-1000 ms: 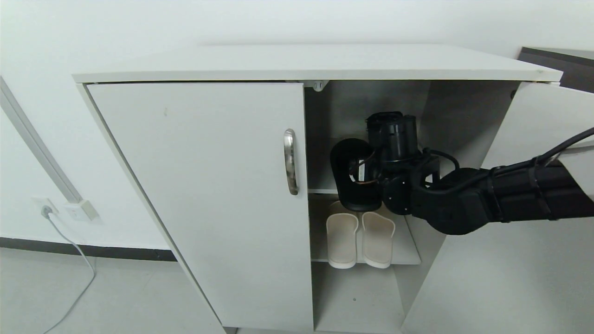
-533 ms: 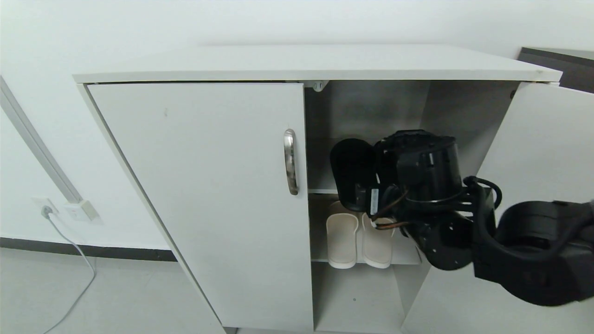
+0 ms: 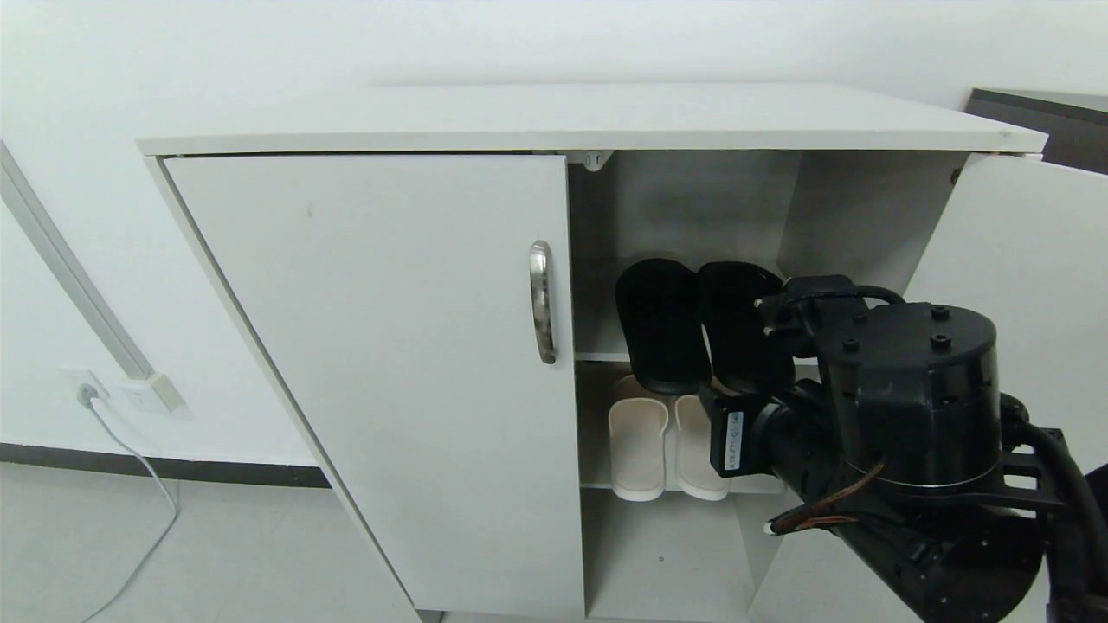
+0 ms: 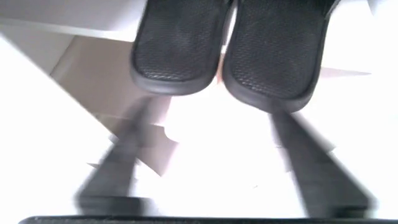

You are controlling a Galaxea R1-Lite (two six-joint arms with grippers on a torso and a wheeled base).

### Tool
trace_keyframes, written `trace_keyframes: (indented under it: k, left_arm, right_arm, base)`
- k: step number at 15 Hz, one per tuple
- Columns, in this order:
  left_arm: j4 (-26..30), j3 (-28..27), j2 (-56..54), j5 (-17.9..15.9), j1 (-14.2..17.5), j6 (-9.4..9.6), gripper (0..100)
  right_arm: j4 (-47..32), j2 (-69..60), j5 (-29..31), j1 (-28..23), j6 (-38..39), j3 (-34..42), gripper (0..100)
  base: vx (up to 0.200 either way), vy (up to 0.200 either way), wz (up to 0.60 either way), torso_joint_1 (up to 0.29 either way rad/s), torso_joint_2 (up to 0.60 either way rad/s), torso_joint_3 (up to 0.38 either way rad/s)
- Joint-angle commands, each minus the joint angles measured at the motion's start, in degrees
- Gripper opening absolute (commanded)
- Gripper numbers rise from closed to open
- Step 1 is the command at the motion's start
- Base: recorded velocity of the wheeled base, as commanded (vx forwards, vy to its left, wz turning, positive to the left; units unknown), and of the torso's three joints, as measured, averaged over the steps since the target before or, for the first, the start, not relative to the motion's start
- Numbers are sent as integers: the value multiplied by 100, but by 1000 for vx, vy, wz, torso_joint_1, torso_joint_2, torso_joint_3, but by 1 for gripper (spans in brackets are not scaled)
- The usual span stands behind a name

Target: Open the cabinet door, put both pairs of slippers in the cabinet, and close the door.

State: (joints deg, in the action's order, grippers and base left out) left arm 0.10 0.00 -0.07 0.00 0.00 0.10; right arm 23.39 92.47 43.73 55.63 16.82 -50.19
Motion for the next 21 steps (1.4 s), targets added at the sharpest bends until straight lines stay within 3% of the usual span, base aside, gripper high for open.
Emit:
trace_keyframes:
  k: [1,10,21]
  left_arm:
    - [-1,0,7,0,0,-1,0]
    - [-1,0,7,-9,0,-1,0]
    - [-1,0,7,-9,0,-10,0]
  right_arm:
    - [-1,-44,4,62,-4,18,0]
    - [-1,26,4,98,-21,115,0]
    - [-1,35,4,98,-30,167,0]
  base:
    - [0,0,0,0,0,0]
    - [0,0,0,0,0,0]
    - [-200,0,0,1,4,4]
